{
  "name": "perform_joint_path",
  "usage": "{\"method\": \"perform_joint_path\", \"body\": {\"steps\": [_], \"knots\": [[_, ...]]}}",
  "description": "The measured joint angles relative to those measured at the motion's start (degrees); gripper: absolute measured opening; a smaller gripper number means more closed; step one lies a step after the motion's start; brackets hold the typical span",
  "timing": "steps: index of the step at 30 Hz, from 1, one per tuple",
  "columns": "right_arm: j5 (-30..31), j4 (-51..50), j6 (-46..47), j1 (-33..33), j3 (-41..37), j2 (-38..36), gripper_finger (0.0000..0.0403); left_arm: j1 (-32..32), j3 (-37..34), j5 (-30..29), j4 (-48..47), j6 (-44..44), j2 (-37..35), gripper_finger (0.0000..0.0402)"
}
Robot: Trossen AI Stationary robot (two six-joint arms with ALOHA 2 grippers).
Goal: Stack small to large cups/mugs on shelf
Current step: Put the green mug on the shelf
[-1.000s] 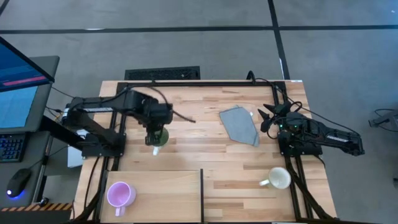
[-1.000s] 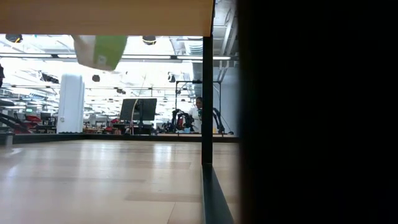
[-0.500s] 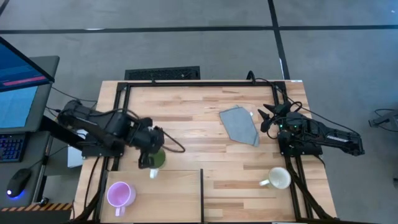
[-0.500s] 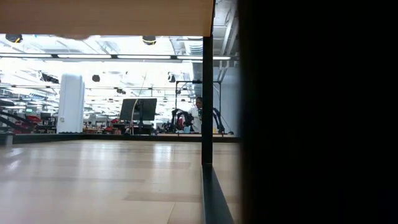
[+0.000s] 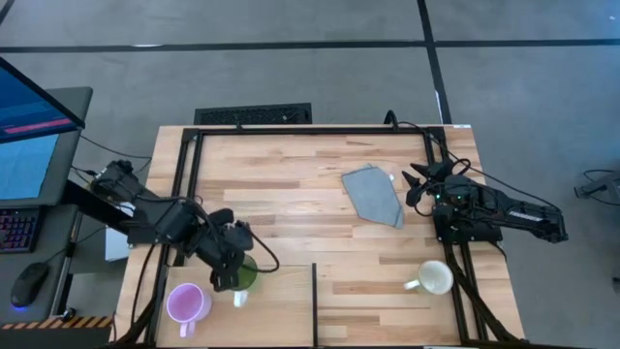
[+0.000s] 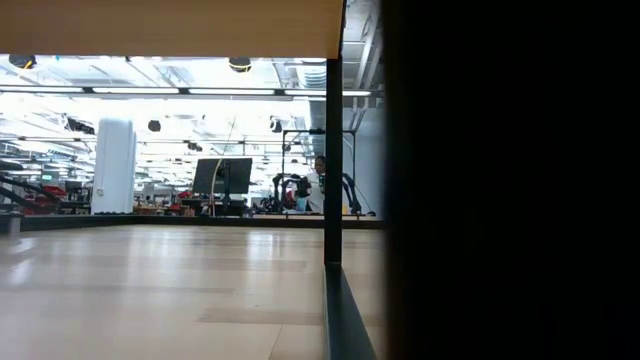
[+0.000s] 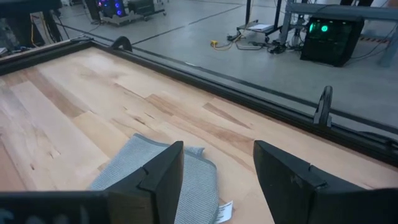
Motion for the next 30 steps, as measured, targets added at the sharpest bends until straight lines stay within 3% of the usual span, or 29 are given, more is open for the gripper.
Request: {"method": "perform_joint_path", "body": {"steps": [17,30], "knots": [[-0.1,0.0,0.0,0.0,0.0,0.0,0.0216,-4.9,10.0,3.2,-6.0,-9.0,9.6,0.0001],[-0.2,0.0,0.0,0.0,0.0,0.0,0.0216,-7.6,10.3,1.4,-9.1,-12.7,9.8,0.0001]]}}
